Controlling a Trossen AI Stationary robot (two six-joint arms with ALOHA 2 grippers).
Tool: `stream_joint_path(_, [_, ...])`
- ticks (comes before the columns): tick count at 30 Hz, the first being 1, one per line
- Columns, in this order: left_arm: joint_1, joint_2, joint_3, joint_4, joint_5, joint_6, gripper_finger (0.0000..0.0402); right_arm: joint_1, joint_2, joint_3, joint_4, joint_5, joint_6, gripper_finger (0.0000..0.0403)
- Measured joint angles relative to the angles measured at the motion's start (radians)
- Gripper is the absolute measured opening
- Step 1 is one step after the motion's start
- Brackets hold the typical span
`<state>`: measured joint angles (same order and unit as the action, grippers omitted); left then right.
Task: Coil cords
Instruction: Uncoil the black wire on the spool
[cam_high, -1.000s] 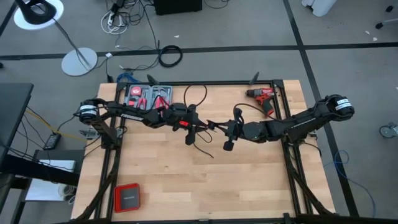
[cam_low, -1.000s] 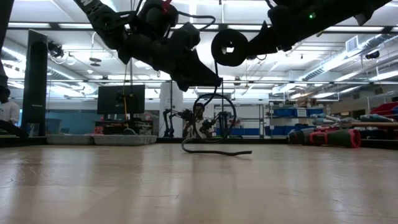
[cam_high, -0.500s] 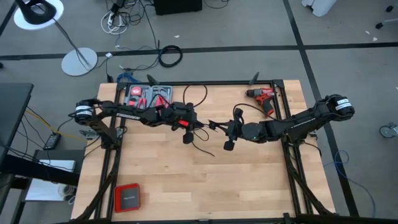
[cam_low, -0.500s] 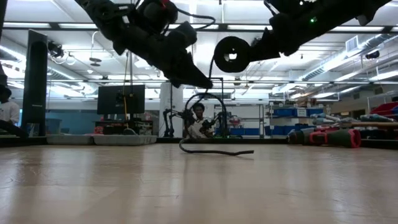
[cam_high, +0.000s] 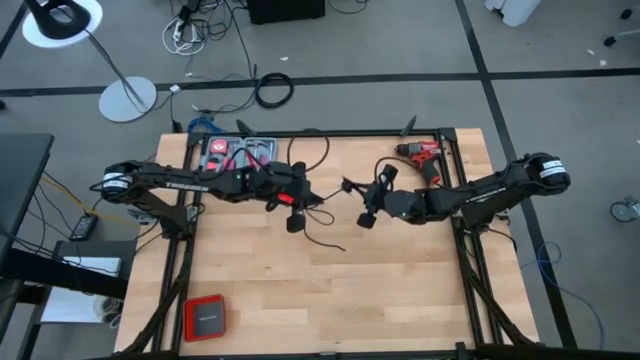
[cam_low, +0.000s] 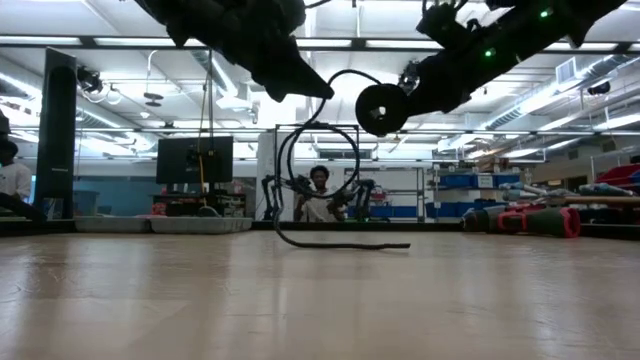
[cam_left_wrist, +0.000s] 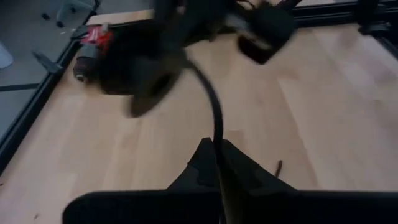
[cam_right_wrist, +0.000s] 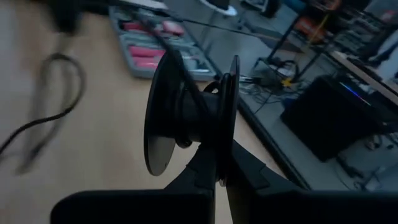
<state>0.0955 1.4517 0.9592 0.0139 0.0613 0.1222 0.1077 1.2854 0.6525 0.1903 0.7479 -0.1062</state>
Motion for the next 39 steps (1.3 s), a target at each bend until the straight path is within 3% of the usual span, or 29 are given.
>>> stream_joint_path(12, [-0.036,0.031,0.004,0.050,-0.053,-0.048,0.0003,-0.051,0.001,0.000,0.285,0.031,-0.172,0.0012])
stream_joint_path(28, [-0.026,0.139,0.002,0.047,-0.047,0.043,0.0007,0.056,0.003,0.000,0.272,0.069,-0.218,0.0012])
stream_joint_path(32, [-0.015,0.138,0.002,0.022,-0.044,0.080,0.0029,0.104,0.003,0.000,0.235,0.107,-0.229,0.0012])
stream_joint_path(39, [-0.011,0.138,-0.001,-0.053,-0.020,0.070,0.0108,0.151,0.001,0.000,0.046,0.158,-0.105,0.0012])
